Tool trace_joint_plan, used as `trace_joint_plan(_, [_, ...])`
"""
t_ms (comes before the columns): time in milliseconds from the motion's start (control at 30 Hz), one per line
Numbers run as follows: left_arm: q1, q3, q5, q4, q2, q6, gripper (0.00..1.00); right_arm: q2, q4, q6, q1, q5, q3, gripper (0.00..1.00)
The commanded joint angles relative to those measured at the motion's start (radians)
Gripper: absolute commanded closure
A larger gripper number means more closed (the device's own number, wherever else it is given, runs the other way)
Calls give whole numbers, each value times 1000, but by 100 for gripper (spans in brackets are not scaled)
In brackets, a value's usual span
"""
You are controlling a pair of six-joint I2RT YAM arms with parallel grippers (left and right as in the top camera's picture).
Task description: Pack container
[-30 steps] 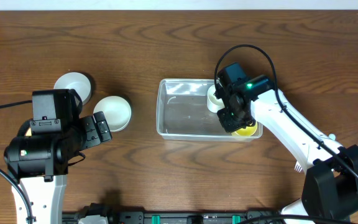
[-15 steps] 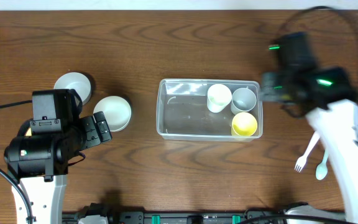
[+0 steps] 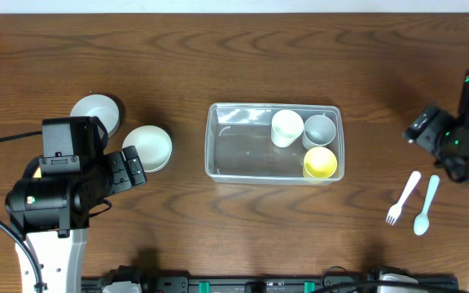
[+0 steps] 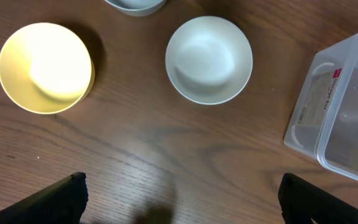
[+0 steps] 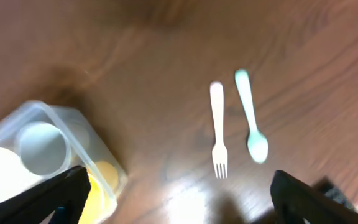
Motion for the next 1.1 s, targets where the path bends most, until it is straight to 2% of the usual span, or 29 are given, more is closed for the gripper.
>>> trace_joint_plan(0, [2, 10, -2, -5, 4, -10, 2, 6, 46, 35, -7, -25, -140, 5])
trace_joint_plan(267, [2, 10, -2, -6, 4, -10, 2, 19, 240, 24, -32, -57, -400, 7])
trace_joint_plan(500, [2, 16, -3, -14, 4, 13, 2, 21, 274, -28, -37, -57, -435, 5])
trace_joint_plan(633, [2, 88, -8, -55, 29, 14, 2, 21, 277, -31, -37, -58, -435, 5])
trace_joint_plan(900, [1, 382, -9, -153, 296, 40, 2, 21, 295, -77, -37, -58, -435, 5])
trace_joint_plan(1067, [2, 418, -9, -71, 494, 62, 2, 21, 288, -111, -37, -58, -435, 5])
